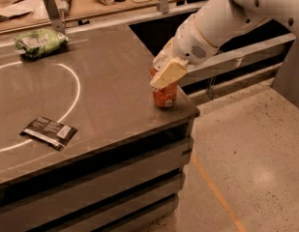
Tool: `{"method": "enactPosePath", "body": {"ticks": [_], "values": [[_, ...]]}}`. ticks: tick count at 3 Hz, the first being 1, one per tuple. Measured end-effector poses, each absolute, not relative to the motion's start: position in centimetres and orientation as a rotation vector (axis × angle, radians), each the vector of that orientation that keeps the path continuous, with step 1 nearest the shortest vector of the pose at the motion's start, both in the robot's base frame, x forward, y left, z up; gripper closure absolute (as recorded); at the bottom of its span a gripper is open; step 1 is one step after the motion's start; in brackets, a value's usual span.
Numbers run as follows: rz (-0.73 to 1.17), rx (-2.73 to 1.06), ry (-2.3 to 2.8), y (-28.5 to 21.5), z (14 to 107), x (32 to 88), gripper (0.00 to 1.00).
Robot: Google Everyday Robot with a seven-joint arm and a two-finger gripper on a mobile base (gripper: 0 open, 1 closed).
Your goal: Move coke can near green jalapeno chip bag
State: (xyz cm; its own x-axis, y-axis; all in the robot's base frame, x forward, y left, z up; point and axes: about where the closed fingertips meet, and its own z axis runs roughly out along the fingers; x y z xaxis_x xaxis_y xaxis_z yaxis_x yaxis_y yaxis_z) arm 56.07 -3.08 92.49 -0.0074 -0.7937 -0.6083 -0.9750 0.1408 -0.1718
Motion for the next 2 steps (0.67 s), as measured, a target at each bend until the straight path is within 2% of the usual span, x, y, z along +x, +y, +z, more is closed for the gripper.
{"method": "enactPosePath", "body": {"ticks": [1, 2], "values": [[0.400, -1.709, 1.759, -2.0, 95.9, 57.9, 1.00], [0.375, -1.720, 1.705, 0.1, 99.4, 61.0, 1.00]]}}
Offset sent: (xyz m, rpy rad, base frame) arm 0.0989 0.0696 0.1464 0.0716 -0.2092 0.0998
